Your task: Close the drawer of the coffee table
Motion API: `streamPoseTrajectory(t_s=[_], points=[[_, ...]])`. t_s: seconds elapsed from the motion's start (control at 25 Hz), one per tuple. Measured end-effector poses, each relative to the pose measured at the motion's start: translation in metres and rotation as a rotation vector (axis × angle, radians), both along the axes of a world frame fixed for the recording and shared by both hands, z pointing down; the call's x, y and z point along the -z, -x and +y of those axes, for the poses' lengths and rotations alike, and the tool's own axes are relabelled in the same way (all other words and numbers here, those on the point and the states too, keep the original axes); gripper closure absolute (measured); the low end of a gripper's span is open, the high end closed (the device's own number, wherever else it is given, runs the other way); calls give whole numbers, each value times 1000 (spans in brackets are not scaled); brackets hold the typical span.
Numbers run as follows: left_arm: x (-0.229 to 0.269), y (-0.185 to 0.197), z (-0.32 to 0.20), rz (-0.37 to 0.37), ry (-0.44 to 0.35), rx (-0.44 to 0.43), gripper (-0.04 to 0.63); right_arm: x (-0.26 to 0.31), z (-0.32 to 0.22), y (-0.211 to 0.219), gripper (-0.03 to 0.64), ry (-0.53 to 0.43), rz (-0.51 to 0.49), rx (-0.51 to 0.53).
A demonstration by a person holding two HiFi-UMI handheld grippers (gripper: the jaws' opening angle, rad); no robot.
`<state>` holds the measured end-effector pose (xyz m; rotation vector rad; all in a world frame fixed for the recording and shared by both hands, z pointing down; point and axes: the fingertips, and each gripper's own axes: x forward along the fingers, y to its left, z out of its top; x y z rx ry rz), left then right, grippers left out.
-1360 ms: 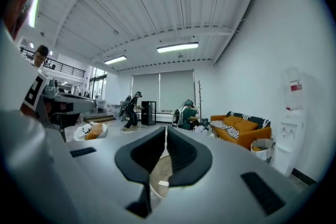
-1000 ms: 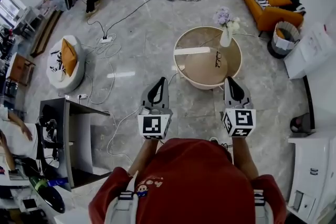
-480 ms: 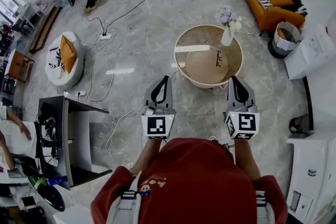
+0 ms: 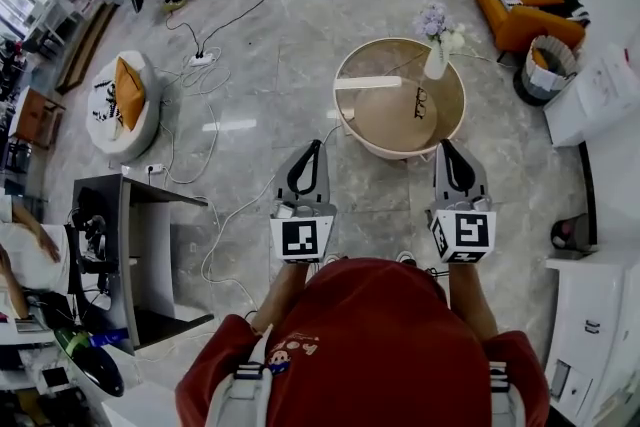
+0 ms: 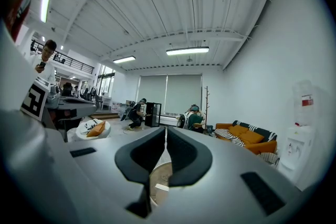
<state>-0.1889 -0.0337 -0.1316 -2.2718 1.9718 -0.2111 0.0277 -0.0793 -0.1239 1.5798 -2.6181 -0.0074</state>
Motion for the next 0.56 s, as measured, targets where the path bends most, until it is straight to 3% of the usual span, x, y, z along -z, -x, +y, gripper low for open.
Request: streamPoseTrajectory(t_s=[0.56], points=[[1,0,10,-3,1,3,581,2,7,7,591,-12,23,22]])
